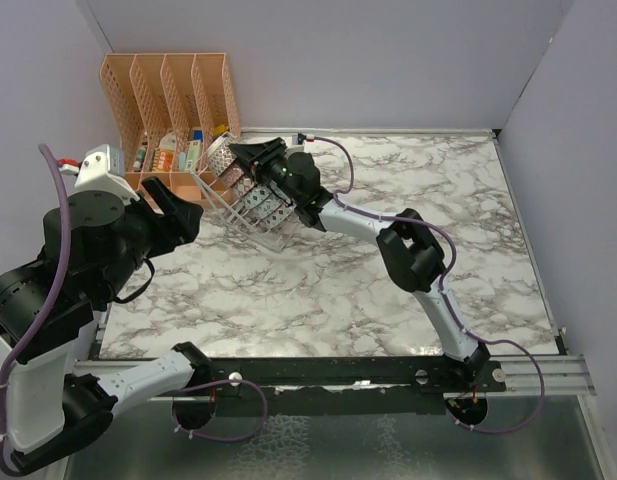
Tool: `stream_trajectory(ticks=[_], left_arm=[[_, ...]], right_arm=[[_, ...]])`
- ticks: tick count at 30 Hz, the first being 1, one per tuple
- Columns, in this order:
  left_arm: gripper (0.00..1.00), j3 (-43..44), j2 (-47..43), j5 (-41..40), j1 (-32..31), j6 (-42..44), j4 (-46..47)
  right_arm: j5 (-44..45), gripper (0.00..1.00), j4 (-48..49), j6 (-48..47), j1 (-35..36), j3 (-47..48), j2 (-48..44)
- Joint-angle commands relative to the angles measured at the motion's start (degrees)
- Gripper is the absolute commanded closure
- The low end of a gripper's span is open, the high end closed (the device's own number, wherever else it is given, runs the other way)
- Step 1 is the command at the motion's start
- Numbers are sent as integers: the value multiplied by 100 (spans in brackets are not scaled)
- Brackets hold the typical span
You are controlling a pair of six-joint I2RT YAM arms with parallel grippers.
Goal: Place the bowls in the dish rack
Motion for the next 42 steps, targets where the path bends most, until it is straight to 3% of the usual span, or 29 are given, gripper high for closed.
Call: stream_trajectory(ticks=[1,16,33,42], left_arm=[[37,-61,-59,-149,-31,-21,168],[37,-42,-51,-147,-35,48,187],[37,-64,-127,-166,-55,1,135],[37,-48,-111,-198,-75,63,136]], right_arm=[[-190,71,263,-62,-45,-15,-537],[-355,62,-390,-89,-85,-263,-874],[-681,60,-1064,-144,-107,380,-413],[-867,59,-1301,-79,-111,263,-463]])
